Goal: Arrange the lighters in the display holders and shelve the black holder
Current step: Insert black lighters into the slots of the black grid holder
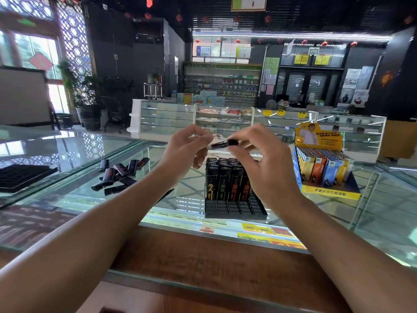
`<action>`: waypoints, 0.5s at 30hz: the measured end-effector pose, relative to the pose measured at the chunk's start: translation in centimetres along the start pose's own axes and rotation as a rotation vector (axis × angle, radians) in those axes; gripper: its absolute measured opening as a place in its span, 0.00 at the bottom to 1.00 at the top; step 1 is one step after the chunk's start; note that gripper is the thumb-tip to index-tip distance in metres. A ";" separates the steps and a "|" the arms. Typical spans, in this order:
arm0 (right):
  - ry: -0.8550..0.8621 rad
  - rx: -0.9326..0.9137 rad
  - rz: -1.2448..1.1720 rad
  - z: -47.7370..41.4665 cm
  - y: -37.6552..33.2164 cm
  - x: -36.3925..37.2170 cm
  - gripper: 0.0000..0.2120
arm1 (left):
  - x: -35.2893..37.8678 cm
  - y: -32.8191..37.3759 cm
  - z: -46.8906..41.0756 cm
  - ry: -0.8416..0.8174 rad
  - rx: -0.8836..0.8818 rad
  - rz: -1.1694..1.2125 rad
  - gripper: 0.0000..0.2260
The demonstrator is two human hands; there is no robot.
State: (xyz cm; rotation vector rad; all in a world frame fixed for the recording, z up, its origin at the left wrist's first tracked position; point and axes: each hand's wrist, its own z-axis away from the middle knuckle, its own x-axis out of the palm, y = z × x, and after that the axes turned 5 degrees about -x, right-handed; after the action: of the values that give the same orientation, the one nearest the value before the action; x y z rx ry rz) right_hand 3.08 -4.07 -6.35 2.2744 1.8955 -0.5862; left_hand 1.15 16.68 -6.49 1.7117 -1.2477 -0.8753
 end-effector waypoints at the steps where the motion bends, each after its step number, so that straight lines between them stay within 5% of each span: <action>1: 0.023 0.020 -0.034 -0.1 -0.2 -0.2 0.06 | -0.1 -0.1 -0.1 0.058 0.040 -0.130 0.03; 6: -0.143 0.146 -0.161 -0.1 -0.7 -0.5 0.06 | -1.8 -1.4 -0.4 0.257 0.250 -1.009 0.08; 11: -0.397 0.021 0.095 0.7 0.4 0.3 0.06 | -2.0 -2.7 -0.5 0.118 0.113 -1.272 0.12; 15: -0.380 -0.090 0.211 1.0 0.6 0.9 0.08 | -1.5 -3.0 -0.5 0.083 0.122 -1.306 0.13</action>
State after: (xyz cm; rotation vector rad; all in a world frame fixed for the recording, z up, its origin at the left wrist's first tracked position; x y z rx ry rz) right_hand 3.55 -3.68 -7.73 2.0891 1.4558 -0.8144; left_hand 2.37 18.78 -8.92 2.5981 0.0482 -1.3965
